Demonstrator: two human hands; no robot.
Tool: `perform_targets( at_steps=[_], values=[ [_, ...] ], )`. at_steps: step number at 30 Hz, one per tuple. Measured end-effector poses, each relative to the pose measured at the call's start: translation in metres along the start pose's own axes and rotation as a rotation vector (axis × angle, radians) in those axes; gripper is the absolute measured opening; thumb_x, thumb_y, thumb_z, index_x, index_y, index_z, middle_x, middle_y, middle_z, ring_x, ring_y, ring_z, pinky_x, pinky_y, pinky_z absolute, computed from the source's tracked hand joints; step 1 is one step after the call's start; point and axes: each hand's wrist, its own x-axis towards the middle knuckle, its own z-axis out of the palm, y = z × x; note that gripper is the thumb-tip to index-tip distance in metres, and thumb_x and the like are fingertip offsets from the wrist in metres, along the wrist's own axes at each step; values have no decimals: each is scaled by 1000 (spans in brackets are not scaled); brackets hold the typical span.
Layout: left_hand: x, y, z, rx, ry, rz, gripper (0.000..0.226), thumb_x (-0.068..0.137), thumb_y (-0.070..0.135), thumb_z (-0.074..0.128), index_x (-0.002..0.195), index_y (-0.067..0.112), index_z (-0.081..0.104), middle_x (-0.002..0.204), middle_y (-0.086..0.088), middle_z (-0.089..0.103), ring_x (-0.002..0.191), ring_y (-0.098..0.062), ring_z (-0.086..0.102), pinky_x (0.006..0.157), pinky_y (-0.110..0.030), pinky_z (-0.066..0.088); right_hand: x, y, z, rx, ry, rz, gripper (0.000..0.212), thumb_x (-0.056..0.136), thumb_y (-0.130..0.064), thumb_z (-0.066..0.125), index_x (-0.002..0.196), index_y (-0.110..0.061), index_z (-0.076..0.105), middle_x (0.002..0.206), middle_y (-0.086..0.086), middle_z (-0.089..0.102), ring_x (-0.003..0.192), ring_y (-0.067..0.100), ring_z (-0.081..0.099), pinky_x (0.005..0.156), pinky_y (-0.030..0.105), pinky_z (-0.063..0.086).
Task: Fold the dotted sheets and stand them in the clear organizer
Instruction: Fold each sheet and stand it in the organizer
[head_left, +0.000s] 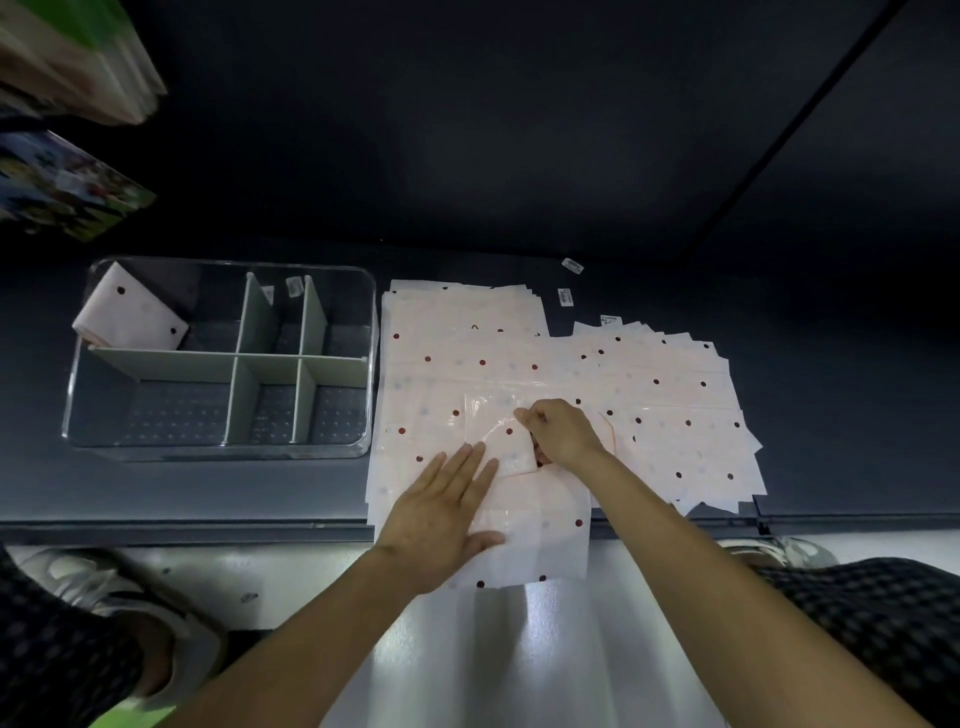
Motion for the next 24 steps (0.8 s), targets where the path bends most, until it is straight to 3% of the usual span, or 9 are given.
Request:
perform_targets(
  at_steps=[4, 6, 9, 10, 12, 14, 15, 20, 24],
  values=[
    [0, -7, -3, 55, -51, 53, 78, 88, 72, 10, 145, 30, -23, 150, -2, -33, 142, -17, -26, 114, -33, -18, -3, -1, 2, 3, 27, 40, 35, 95, -41, 47, 67, -20, 49, 76, 5, 63, 79, 25, 62, 80, 38, 51],
    [0, -6, -4, 41, -48, 48, 77, 88, 72, 12, 145, 34, -21, 148, -2, -35, 142, -17, -26, 114, -33, -18, -11, -1, 6, -26, 182, 27, 27, 96, -40, 46, 82, -17, 53, 85, 4, 64, 84, 24, 61, 75, 35, 48],
    [0, -3, -4, 28, -34, 47, 76, 87, 73, 15, 144, 38, -21, 146, -2, -36, 142, -18, -26, 113, -34, -19, -32, 1, 16, -1, 474, -302, 18, 98, -23, 45, 102, -9, 57, 99, 6, 61, 91, 23, 58, 75, 35, 47],
    [0, -3, -4, 36, -27, 49, 75, 87, 73, 15, 144, 38, -21, 147, -4, -35, 142, -19, -25, 113, -34, -19, -37, 2, 19, 9, 422, -457, 19, 98, -16, 44, 107, -7, 58, 106, 8, 60, 97, 23, 58, 82, 36, 48],
    [0, -2, -4, 55, -29, 53, 75, 88, 72, 15, 145, 37, -17, 153, -8, -28, 143, -21, -24, 112, -35, -20, -42, 3, 27, -41, 121, -648, 30, 99, -14, 40, 125, -8, 55, 128, 7, 56, 120, 20, 50, 103, 33, 40],
    [0, -1, -2, 46, -37, 51, 75, 89, 72, 17, 149, 35, -8, 156, -11, -21, 143, -22, -23, 112, -35, -21, -39, 4, 32, -99, -140, -638, 39, 102, -21, 34, 140, -18, 43, 147, -2, 41, 137, 8, 32, 114, 23, 24],
    [0, -2, -1, 33, -37, 49, 75, 88, 72, 17, 149, 35, -8, 156, -10, -21, 142, -21, -25, 112, -35, -21, -35, 5, 33, -116, -190, -617, 41, 103, -24, 31, 143, -22, 37, 151, -5, 34, 140, 4, 24, 115, 19, 17],
    [1, -3, -2, 4, -46, 60, 77, 86, 75, 18, 134, 40, -33, 143, -4, -38, 126, -18, -42, 109, -35, -24, -15, 6, 26, -212, -151, -657, 44, 104, -21, 30, 147, -19, 27, 155, -3, 25, 140, 0, 13, 112, 9, 3],
    [4, -4, -3, -8, -54, 56, 81, 84, 76, 22, 141, 40, -24, 145, -3, -38, 134, -16, -36, 112, -33, -19, -2, 1, 20, -26, -80, -504, 46, 103, -21, 35, 147, -18, 27, 155, -2, 24, 144, 7, 15, 113, 13, 7]
  ],
)
